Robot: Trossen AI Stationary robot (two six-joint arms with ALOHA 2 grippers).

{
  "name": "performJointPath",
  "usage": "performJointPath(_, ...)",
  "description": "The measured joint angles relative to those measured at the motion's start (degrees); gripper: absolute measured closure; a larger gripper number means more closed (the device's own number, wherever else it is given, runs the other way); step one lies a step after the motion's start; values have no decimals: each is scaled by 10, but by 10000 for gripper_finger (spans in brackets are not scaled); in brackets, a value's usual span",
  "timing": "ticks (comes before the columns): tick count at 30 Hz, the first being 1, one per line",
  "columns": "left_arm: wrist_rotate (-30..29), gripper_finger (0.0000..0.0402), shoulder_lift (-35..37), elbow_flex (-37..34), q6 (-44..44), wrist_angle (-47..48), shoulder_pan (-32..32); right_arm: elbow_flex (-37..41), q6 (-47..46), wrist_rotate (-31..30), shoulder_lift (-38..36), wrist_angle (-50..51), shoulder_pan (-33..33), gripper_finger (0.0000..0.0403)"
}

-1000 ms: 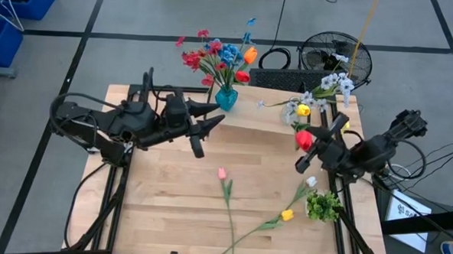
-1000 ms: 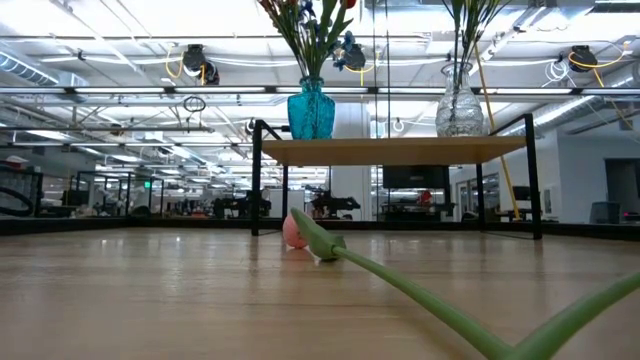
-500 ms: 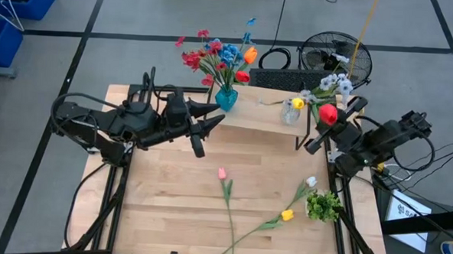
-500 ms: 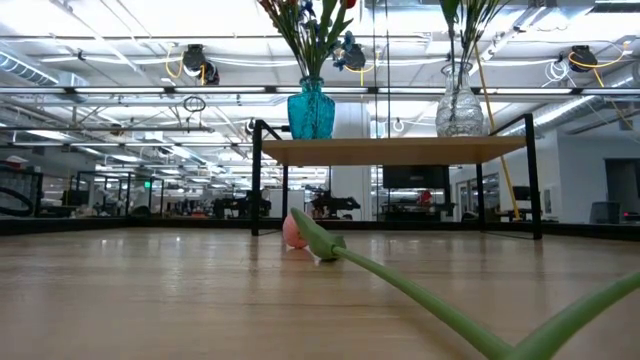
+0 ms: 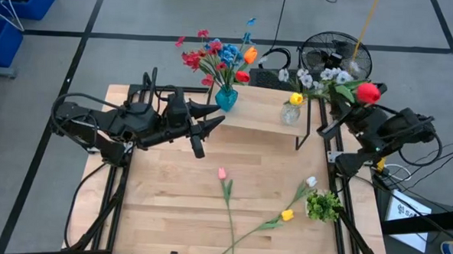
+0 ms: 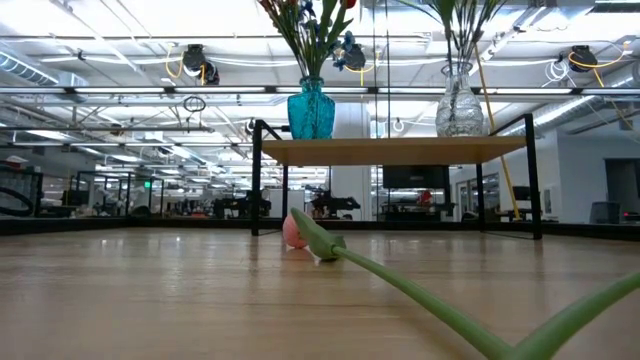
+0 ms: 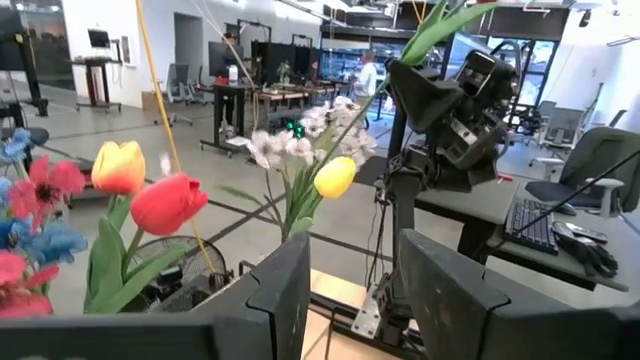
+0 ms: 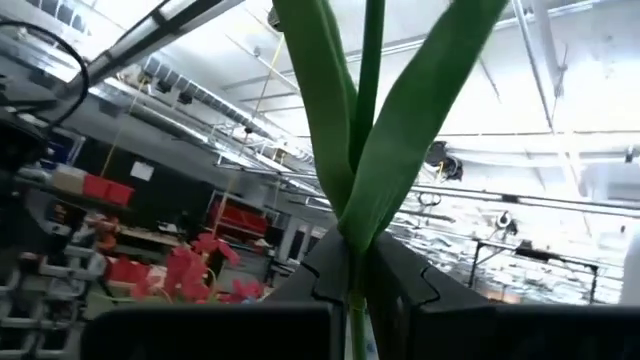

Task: Pick and place flowers into a vace then onto a shelf
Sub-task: Put the red tulip into the transparent vase on the shelf

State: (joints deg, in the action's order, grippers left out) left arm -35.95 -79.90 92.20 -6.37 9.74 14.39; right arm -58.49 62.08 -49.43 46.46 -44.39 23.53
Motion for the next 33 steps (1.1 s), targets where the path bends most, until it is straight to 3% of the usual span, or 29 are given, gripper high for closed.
performJointPath(9,1,240,0,0,-15,12,18,0,-17,2,12,38,0,390)
performJointPath(16,-1,240,0,0,-15,12,30,0,58,69,15,-65,1,390)
performJointPath(21,-1,240,0,0,-15,12,34,0,-4,105,8,-88,17,390)
performJointPath(26,-1,240,0,0,-14,13,34,0,-80,105,-6,-46,47,390)
performJointPath(33,-1,240,0,0,-15,12,34,0,-115,105,-15,4,102,390)
